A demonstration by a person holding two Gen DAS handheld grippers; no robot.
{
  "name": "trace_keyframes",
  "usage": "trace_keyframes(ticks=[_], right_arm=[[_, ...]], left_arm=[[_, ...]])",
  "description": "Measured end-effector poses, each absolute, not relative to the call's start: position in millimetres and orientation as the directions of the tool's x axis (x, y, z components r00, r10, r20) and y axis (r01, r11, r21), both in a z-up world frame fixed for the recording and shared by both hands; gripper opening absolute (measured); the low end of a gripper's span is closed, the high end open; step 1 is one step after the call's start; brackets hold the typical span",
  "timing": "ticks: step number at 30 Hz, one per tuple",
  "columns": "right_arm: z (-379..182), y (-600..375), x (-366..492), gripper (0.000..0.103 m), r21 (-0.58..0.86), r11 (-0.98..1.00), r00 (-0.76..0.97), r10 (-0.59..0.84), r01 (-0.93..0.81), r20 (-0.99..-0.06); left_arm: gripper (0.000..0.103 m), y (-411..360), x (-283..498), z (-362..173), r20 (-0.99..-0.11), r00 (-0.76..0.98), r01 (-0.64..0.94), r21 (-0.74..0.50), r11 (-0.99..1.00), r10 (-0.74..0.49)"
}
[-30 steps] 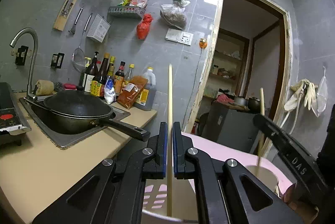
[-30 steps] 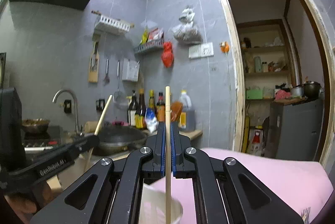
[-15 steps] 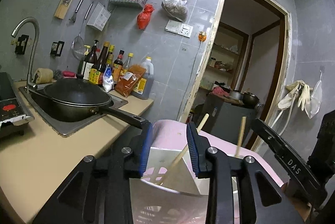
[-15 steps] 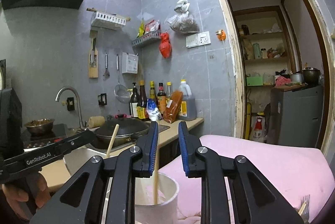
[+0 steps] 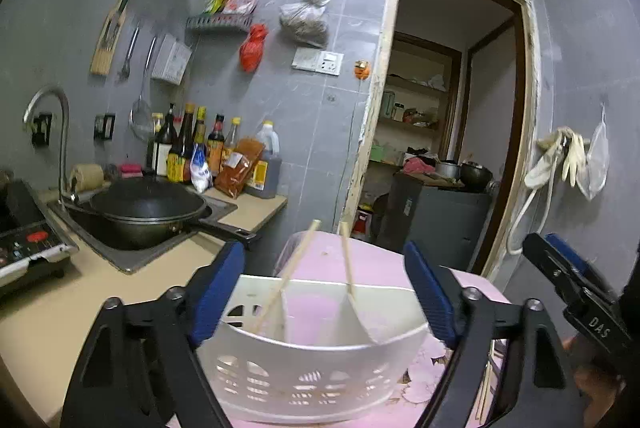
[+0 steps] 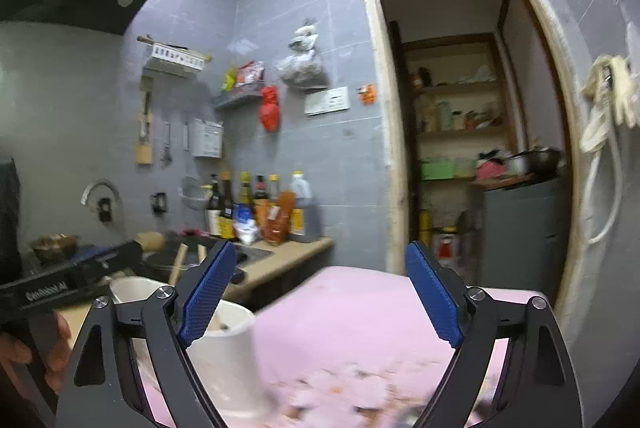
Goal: Organize utensils
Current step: 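Lower both chopsticks into the holder and open both tools, then move both tools back to the utensil pile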
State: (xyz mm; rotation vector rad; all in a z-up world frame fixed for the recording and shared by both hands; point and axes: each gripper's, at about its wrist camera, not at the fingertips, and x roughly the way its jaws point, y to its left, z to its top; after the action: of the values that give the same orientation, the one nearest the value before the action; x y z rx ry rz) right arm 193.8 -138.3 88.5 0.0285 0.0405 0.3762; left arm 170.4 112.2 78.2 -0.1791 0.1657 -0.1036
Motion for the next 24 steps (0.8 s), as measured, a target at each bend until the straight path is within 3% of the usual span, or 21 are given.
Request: trace_keyframes(ticks=[5,15,24], right_arm=[[85,-176,169,0.103,-0.008,0.968,0.968,0.249,-0.249,-0.041],[70,-231,143,0.103,-0.112,0.987,0.99,0.102,-0.112,-0.096],[38,-267,152,0.103,-0.141,0.987,0.97,0.04,-0.076,-0.24]], left_arm=[[0.091,76,163,74,-0.16,0.98,0.102,-0.119,0.988,-0.12],[0.093,17,163,51,-0.226,0.953,0.194,-0.059,0.979,-0.203],[0.093,-29,187,26,-0.397,0.88,0.29,0.014,0.957,-0.261]])
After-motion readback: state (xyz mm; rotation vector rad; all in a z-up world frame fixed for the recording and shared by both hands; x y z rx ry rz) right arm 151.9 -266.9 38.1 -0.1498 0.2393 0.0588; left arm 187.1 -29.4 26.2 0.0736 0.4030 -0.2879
